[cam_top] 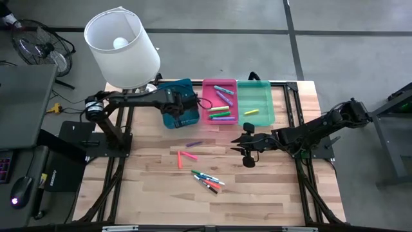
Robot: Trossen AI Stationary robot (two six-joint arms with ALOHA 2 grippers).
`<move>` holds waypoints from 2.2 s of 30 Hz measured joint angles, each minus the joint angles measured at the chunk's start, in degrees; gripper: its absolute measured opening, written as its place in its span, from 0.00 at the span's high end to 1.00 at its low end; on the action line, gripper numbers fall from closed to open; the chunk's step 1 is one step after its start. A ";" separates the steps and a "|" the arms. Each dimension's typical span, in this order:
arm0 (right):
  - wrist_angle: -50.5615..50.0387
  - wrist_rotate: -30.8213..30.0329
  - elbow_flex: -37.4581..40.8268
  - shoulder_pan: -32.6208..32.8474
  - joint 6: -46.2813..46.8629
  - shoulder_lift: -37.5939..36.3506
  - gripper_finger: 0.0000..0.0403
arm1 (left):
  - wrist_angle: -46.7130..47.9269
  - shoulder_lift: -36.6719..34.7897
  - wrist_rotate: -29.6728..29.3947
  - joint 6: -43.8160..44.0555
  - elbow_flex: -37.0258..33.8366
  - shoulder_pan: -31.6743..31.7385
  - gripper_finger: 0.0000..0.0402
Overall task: Pick & Place Markers
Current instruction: Put the dark pink dry erase marker into the dark blue bin, then put the purple pen into the green bin
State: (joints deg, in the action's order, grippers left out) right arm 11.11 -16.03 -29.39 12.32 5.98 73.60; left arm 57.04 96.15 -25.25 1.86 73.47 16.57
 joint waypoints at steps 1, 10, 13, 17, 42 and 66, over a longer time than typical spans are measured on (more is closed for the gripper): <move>0.00 0.00 0.00 0.00 0.00 0.00 0.71 | -0.54 0.54 0.50 -0.93 0.00 0.73 0.96; -0.24 -0.03 0.00 0.00 0.00 0.00 0.71 | -2.26 5.57 2.66 -5.11 0.02 6.78 0.96; -0.54 -0.04 0.00 0.00 0.00 0.00 0.71 | -1.84 6.45 3.78 -5.24 -0.07 7.72 0.96; -0.66 -0.04 0.00 0.00 0.00 0.00 0.71 | -1.23 7.28 6.61 -5.35 -0.02 8.70 0.96; -1.08 -0.52 0.00 0.00 0.04 0.00 0.71 | 4.64 7.73 6.34 -4.68 6.24 7.63 0.70; -17.94 -10.87 0.00 6.45 4.52 -11.65 0.71 | 9.26 7.62 6.50 7.58 16.21 -16.10 0.70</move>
State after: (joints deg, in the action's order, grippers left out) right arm -6.83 -26.89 -29.39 18.76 10.50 61.96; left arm 66.31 103.77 -18.75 9.45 89.69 0.47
